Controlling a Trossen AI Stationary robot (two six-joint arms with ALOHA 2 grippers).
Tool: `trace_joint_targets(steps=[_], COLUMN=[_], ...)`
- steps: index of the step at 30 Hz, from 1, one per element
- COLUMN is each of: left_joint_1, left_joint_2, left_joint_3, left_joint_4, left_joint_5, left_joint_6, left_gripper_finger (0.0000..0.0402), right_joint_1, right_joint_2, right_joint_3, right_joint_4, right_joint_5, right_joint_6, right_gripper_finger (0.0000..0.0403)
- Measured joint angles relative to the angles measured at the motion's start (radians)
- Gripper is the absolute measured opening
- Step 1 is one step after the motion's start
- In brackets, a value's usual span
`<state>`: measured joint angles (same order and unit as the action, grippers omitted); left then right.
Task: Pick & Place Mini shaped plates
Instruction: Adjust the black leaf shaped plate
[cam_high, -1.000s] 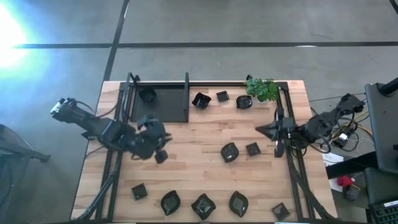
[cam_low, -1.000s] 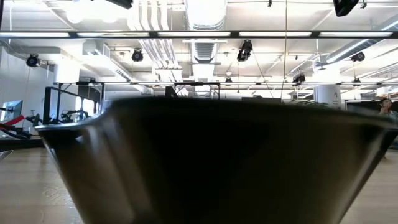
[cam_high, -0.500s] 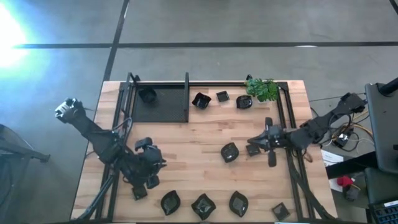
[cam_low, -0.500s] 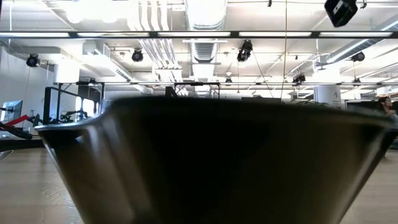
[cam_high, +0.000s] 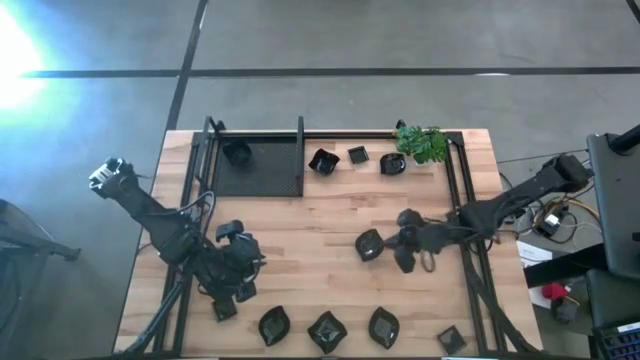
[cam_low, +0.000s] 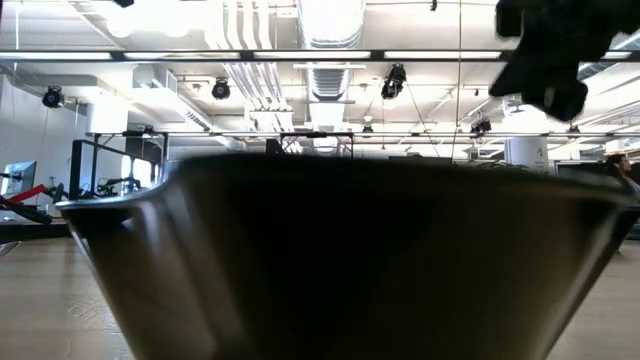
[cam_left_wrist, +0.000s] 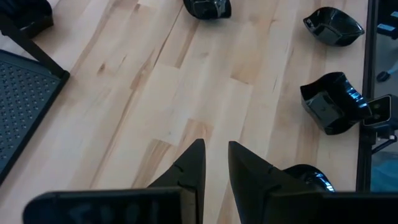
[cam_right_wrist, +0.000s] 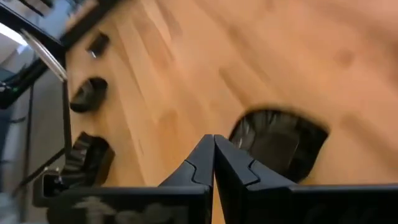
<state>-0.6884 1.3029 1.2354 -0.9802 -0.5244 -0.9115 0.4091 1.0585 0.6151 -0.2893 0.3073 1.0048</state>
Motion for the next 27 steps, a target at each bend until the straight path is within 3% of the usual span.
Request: trace_joint_targets(steps=[6, 13, 19, 27], left_joint_1=[0.0, 0.0, 0.001, 0.001], left_joint_2=[0.0, 0.0, 0.0, 0.0], left_joint_3=[0.0, 0.0, 0.0, 0.0], left_joint_4=[-0.006, -0.014, -0.054, -0.064], left_joint_5=[-0.001, -0.001, -0.001, -0.001], left_joint_6=[0.0, 0.021, 0.021, 0.021], left_gripper_finger=[0.0062, 0.0062, 0.0062, 0.0062], right_joint_1=[-0.112, -0.169, -0.171, -0.182], right_joint_2=[0.125, 0.165, 0.19, 0.324], right_joint_3=[0.001, 0.001, 0.002, 0.011], right_joint_4=[-0.002, -0.086, -0.105, -0.101], right_joint_5=[-0.227, -0.372, -0.395, -0.437], right_joint_6=[0.076, 0.083, 0.136, 0.137], right_gripper_finger=[0.0008, 0.0008, 0.0008, 0.0008])
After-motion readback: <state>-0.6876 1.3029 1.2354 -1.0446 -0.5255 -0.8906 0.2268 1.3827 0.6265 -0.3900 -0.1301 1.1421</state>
